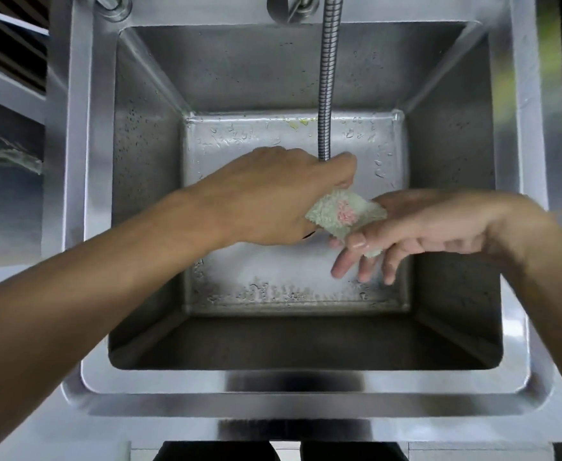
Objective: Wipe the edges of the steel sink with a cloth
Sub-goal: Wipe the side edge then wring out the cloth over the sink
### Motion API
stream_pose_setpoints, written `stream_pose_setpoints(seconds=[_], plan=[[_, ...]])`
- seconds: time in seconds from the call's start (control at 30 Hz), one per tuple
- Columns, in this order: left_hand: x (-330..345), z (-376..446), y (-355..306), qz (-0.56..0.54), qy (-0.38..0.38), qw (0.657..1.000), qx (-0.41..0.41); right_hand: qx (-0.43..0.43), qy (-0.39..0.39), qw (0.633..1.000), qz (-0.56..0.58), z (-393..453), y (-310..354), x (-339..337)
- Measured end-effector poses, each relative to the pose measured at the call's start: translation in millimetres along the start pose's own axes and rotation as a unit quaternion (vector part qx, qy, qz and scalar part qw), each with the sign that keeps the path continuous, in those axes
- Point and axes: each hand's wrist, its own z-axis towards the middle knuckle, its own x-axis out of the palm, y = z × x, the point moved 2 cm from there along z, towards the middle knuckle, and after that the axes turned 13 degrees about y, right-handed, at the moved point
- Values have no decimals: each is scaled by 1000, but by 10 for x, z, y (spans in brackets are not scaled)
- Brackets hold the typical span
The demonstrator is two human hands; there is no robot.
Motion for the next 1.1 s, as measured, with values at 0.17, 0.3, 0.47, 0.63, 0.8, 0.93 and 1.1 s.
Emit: stream_pose_setpoints(seconds=[0.17, 0.3, 0.47, 0.63, 0.8, 0.93, 1.1], plan=[[80, -26, -47, 159, -149, 957, 191, -103, 169, 970, 144, 287, -26, 20], [191, -33, 31, 186, -107, 965, 148, 21, 5, 1000, -17, 339, 158, 160], [301, 10, 37, 12, 31, 997, -68, 134, -286, 884, -345, 389, 410, 395], [425, 91, 13, -193, 93, 972, -92, 129, -368, 781, -487, 464, 353, 515], [697, 70, 107, -415, 220, 878, -94, 80, -370, 763, -523, 608, 162, 607], [674, 115, 126, -376, 231, 895, -63, 78, -420, 711, -559, 639, 151, 592], [523, -57, 82, -179, 213, 959, -61, 81, -300, 877, -366, 448, 136, 690]])
